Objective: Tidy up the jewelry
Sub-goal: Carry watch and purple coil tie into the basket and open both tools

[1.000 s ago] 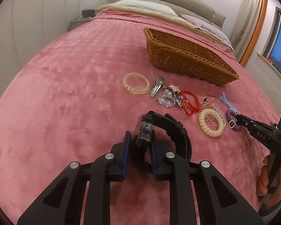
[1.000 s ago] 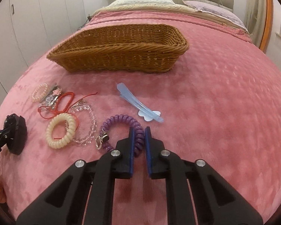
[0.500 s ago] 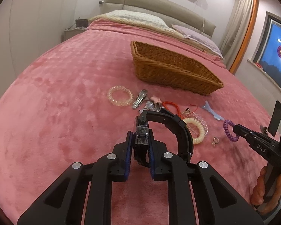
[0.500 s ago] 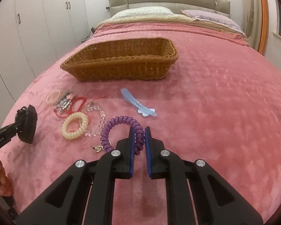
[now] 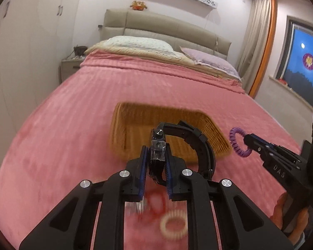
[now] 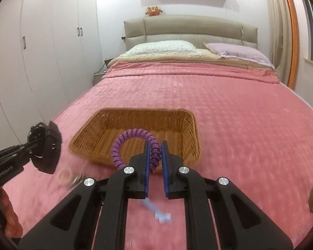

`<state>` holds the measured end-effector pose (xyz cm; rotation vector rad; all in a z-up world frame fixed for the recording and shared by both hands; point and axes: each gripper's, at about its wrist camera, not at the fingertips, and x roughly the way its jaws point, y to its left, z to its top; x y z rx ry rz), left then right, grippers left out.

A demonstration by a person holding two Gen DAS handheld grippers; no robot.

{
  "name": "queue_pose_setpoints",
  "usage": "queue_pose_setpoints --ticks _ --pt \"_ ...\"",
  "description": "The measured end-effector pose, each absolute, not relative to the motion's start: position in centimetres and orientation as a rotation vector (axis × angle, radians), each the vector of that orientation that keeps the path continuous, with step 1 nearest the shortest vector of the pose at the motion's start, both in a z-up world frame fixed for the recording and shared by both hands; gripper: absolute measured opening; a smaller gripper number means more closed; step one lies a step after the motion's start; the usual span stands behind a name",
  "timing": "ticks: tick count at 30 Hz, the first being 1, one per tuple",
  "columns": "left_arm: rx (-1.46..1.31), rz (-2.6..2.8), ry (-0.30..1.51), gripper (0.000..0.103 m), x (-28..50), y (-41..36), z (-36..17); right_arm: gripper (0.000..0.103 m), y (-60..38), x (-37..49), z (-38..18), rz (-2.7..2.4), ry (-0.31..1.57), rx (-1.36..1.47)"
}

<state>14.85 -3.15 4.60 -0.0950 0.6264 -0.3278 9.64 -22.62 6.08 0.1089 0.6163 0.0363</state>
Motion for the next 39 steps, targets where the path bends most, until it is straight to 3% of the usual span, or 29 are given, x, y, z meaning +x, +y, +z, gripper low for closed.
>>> queue_pose_setpoints --ticks 10,19,22,23,24,27,34,39 --pt "0.004 -0.296 0.786 0.014 26.7 -8.0 -0.3 0.009 -23.4 21.5 0.0 0.055 0.851 0.153" --pt "0.081 -0.3 0.847 0.017 28.2 -9.8 -3.5 0.009 -22.5 22.6 -3.1 0.022 0.935 0.096" --pt "0.093 -0.338 0.818 0.038 26.9 -9.6 -2.7 0.015 -23.3 22.5 -2.9 0.052 0.945 0.159" --pt "0.101 -0.345 0.81 0.049 26.5 -9.5 -2.4 0.022 -23.5 22.1 -2.6 0.061 0.937 0.169" --pt "0.113 -0.344 0.794 0.053 25.9 -9.4 -1.9 0.029 -23.7 21.6 -2.2 0.059 0.925 0.171" --pt "0.126 -0.349 0.751 0.053 23.4 -8.8 -0.2 0.04 -24.2 19.8 -0.7 0.082 0.883 0.198" --pt "0.017 -0.39 0.596 0.053 14.6 -5.4 4.4 0.04 -22.9 10.8 4.0 0.104 0.72 0.111" --pt "-0.084 -0.448 0.551 0.053 7.9 -2.8 3.6 0.04 -21.9 4.2 4.3 0.121 0.645 0.076"
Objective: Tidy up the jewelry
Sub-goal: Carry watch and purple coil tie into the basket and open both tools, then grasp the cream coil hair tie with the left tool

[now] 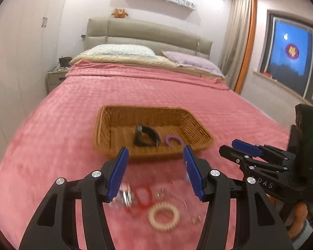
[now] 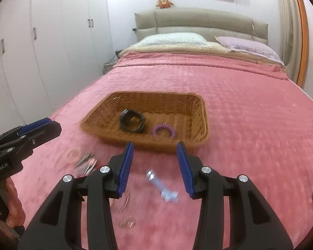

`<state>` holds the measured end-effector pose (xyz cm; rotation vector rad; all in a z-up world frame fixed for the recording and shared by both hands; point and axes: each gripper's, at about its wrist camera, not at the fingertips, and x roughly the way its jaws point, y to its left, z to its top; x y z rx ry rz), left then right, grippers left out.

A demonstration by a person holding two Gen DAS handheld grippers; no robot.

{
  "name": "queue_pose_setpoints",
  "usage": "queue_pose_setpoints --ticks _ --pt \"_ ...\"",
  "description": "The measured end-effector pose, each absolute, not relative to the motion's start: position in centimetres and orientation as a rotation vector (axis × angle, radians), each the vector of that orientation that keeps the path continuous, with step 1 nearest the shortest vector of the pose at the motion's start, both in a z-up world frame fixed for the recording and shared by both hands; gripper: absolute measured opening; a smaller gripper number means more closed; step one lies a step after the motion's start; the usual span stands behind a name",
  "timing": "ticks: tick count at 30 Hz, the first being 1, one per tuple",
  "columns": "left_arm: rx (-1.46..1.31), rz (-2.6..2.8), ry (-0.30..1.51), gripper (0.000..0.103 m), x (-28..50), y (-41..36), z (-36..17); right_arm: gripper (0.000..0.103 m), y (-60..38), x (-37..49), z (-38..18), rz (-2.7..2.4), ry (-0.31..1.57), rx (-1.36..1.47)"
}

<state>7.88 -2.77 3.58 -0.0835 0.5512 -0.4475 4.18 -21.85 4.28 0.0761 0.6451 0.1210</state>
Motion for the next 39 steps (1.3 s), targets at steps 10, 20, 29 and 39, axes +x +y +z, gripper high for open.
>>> queue_pose_setpoints --ticks 10,20,29,39 --pt "-0.183 -0.401 0.705 0.048 6.7 -0.8 -4.3 0.04 -18.7 -1.9 -2.2 0.086 0.734 0.059" --pt "-0.191 -0.453 0.887 0.041 10.5 -3.0 -7.6 0.04 -16.2 -0.2 -5.1 0.125 0.877 0.02" --pt "-0.111 -0.41 0.895 0.01 9.3 -3.7 -8.0 0.035 -18.4 0.1 -5.8 0.025 0.899 0.093" --pt "-0.151 -0.338 0.871 0.01 6.9 -1.7 -7.8 0.036 -18.5 -0.4 -5.2 0.104 0.896 0.135"
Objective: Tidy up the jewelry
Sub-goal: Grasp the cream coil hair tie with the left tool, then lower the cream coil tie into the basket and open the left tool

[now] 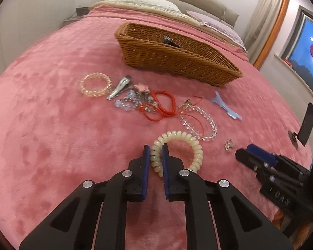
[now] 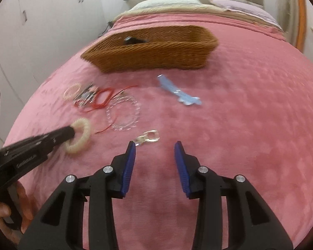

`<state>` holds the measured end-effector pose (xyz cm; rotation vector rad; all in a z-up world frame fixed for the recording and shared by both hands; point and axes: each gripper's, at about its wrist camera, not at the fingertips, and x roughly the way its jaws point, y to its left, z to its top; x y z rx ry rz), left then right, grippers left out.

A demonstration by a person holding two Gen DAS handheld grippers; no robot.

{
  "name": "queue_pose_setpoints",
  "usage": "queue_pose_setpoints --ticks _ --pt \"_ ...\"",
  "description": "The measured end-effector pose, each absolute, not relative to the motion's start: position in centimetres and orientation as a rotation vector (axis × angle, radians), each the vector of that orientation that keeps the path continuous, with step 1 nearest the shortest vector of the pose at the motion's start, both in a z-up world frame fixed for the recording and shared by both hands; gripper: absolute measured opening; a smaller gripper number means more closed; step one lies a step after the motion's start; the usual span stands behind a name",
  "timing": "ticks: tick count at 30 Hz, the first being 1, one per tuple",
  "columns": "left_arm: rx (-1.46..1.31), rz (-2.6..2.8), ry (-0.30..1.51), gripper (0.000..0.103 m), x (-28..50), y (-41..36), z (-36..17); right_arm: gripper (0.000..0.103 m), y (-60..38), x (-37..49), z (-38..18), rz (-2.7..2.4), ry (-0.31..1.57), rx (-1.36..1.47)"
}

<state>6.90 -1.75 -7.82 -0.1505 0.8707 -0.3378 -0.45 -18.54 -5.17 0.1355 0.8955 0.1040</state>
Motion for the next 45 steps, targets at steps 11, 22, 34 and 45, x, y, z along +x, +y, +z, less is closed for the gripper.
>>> queue_pose_setpoints --ticks 11,22,34,45 --pt "-0.15 -0.349 0.855 0.01 6.6 -1.3 -8.1 0.018 -17.0 2.2 -6.4 0.118 0.949 0.126" --pt "-0.154 -0.363 0.799 0.009 5.8 -1.1 -7.4 0.009 -17.8 0.9 -5.4 0.112 0.891 0.154" --pt "-0.124 -0.34 0.64 0.009 5.2 -1.4 -0.9 0.009 -19.0 1.7 1.2 0.11 0.741 0.093" --pt "-0.039 -0.3 0.543 0.009 15.1 -4.4 3.7 0.009 -22.3 12.0 6.0 0.129 0.689 0.146"
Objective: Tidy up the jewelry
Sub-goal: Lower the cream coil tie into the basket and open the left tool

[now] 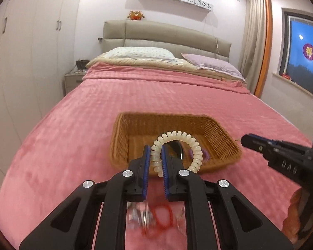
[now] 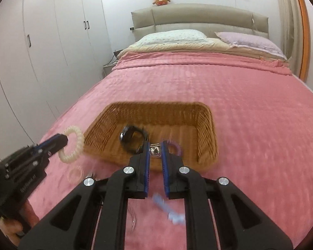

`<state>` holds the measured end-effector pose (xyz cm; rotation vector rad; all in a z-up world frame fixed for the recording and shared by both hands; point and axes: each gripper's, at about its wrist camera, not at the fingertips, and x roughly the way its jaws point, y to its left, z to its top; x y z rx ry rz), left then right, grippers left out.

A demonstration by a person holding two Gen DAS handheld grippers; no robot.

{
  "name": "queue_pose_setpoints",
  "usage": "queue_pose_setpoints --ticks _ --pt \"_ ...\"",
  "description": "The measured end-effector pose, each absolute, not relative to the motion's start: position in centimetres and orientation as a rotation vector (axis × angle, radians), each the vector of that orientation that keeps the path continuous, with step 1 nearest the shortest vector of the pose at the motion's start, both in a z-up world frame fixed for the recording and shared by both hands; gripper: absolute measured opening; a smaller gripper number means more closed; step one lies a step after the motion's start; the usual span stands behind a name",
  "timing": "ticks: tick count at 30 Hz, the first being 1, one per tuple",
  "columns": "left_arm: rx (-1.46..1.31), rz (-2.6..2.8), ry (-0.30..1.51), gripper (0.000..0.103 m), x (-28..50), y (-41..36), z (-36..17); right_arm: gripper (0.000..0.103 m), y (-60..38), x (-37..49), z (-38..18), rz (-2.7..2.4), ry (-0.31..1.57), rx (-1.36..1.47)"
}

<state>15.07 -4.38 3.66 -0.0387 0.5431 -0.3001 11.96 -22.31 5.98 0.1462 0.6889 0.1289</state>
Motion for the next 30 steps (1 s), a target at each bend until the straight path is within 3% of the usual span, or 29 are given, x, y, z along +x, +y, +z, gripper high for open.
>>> queue_pose_setpoints --ticks 10,20,21,22,23,24,25,30 --pt "-0.144 -0.272 0.643 0.009 25.2 -4.7 0.2 0.009 -23.8 22.7 0.1 0.132 0.82 0.233" --pt "-0.155 -0.327 0.694 0.01 26.5 -4.7 -2.0 0.01 -24.1 24.4 -3.0 0.152 0.895 0.282" --pt "-0.152 -0.331 0.687 0.014 26.3 -4.8 -1.9 0.01 -24.2 24.4 -2.9 0.149 0.891 0.282" --pt "-0.147 -0.334 0.679 0.02 26.0 -4.8 -1.7 0.012 -24.1 24.2 -2.8 0.139 0.883 0.273" --pt "-0.146 -0.332 0.666 0.034 25.8 -4.8 -1.5 0.021 -24.0 24.1 -2.7 0.136 0.879 0.268" --pt "-0.144 -0.329 0.655 0.038 25.6 -4.8 -1.3 0.029 -24.1 24.0 -2.6 0.137 0.878 0.267" --pt "-0.141 -0.325 0.645 0.038 25.3 -4.8 -1.0 0.045 -24.1 23.8 -2.4 0.137 0.872 0.271" --pt "-0.156 -0.333 0.601 0.039 23.1 -3.6 0.7 0.046 -24.2 21.5 -0.4 0.14 0.822 0.266"
